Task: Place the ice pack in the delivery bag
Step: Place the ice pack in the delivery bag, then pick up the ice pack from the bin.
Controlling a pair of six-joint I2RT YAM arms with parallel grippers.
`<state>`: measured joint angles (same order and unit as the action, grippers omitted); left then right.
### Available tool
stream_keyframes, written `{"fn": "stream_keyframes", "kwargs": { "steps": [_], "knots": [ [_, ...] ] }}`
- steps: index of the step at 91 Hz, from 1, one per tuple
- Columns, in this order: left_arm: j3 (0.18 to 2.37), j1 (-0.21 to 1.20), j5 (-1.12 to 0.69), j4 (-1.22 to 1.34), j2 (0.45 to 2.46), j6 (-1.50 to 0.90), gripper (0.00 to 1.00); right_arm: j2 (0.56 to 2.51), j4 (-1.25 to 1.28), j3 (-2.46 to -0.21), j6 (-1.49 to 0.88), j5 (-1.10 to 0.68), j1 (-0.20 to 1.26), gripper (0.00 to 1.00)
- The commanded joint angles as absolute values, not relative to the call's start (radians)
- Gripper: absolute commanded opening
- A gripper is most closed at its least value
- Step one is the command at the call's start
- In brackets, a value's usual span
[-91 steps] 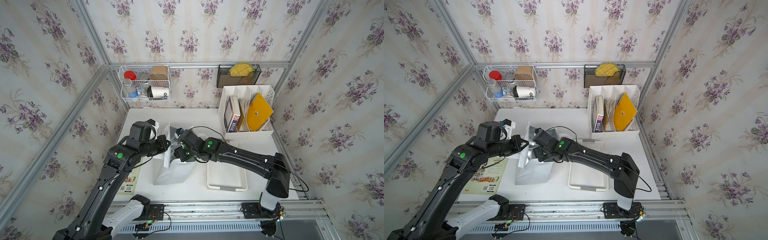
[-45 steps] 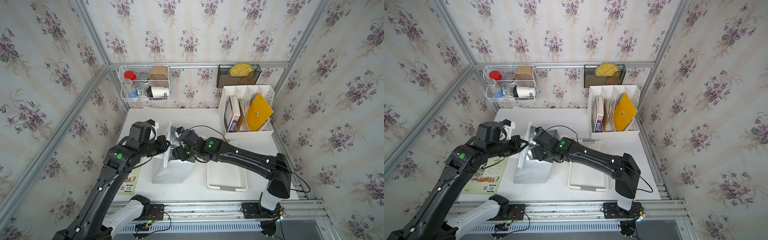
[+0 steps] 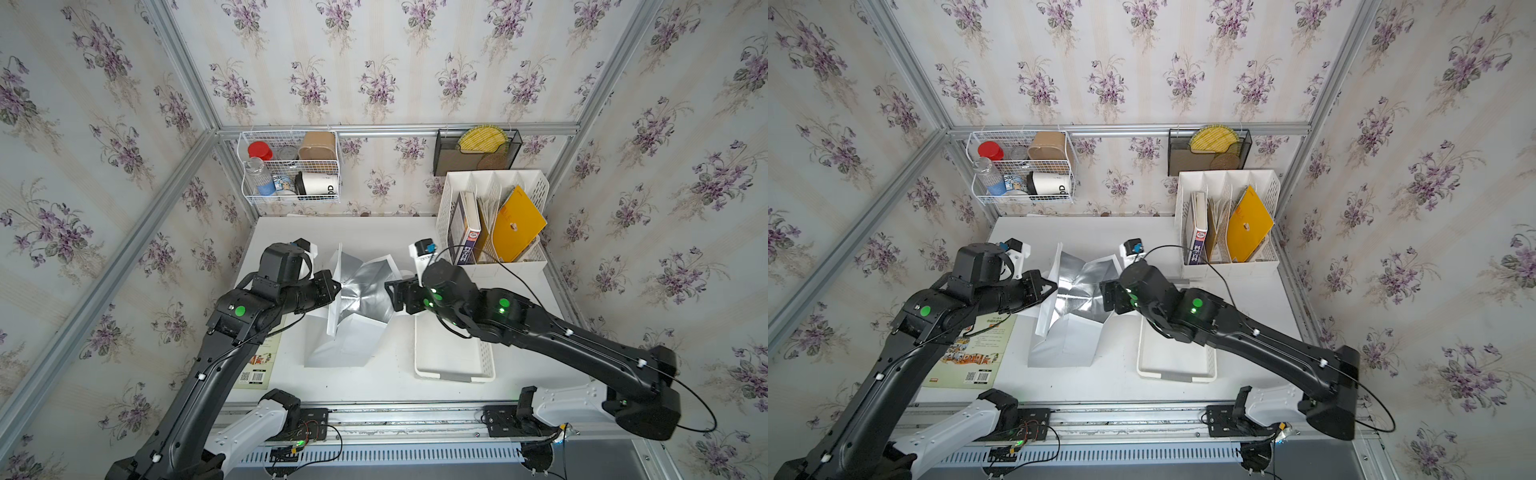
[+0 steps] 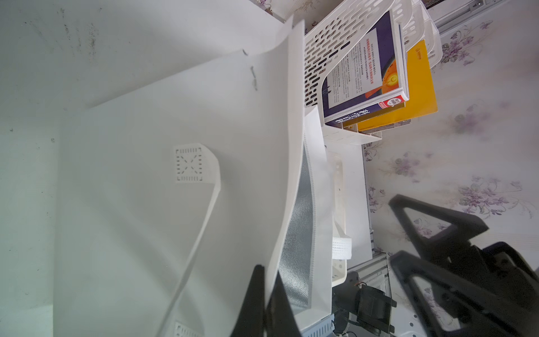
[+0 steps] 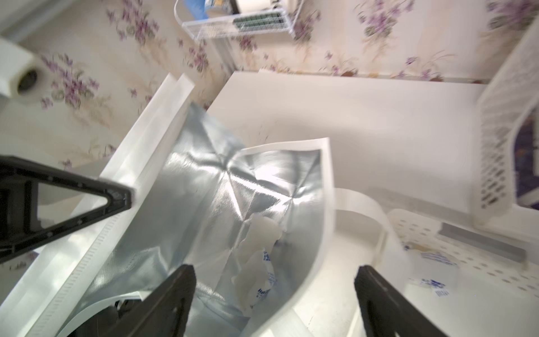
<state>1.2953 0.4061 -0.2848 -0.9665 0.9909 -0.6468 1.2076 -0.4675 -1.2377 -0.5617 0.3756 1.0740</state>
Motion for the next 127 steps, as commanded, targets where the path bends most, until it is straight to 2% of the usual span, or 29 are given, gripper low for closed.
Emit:
{"fn": "stream_keyframes", "kwargs": {
  "steps": [1,18,33,50,83,127],
  "knots": [
    [1.286,0.405,-0.28,-0.946,0.991,-0.632,0.0,1.071,-0.454,-1.113,-0.69,0.48,1.01,0.94],
    [1.265,0.405,-0.275,-0.945,0.991,-0.634,0.0,0.895,-0.504,-0.872,-0.851,0.364,0.788,0.92],
    [1.259,0.405,-0.273,-0.949,0.98,-0.64,0.0,0.93,-0.443,-0.726,-0.924,0.143,0.645,0.92],
    [1.258,0.405,-0.27,-0.95,0.976,-0.641,0.0,1.092,-0.343,-0.701,-1.01,0.032,0.634,0.93],
    [1.246,0.405,-0.252,-0.944,0.974,-0.63,0.0,1.296,-0.346,-0.786,-1.123,0.101,0.635,0.95],
    [1.24,0.405,-0.235,-0.941,0.997,-0.62,0.0,1.472,-0.32,-0.891,-1.135,0.141,0.638,0.83]
  ]
}}
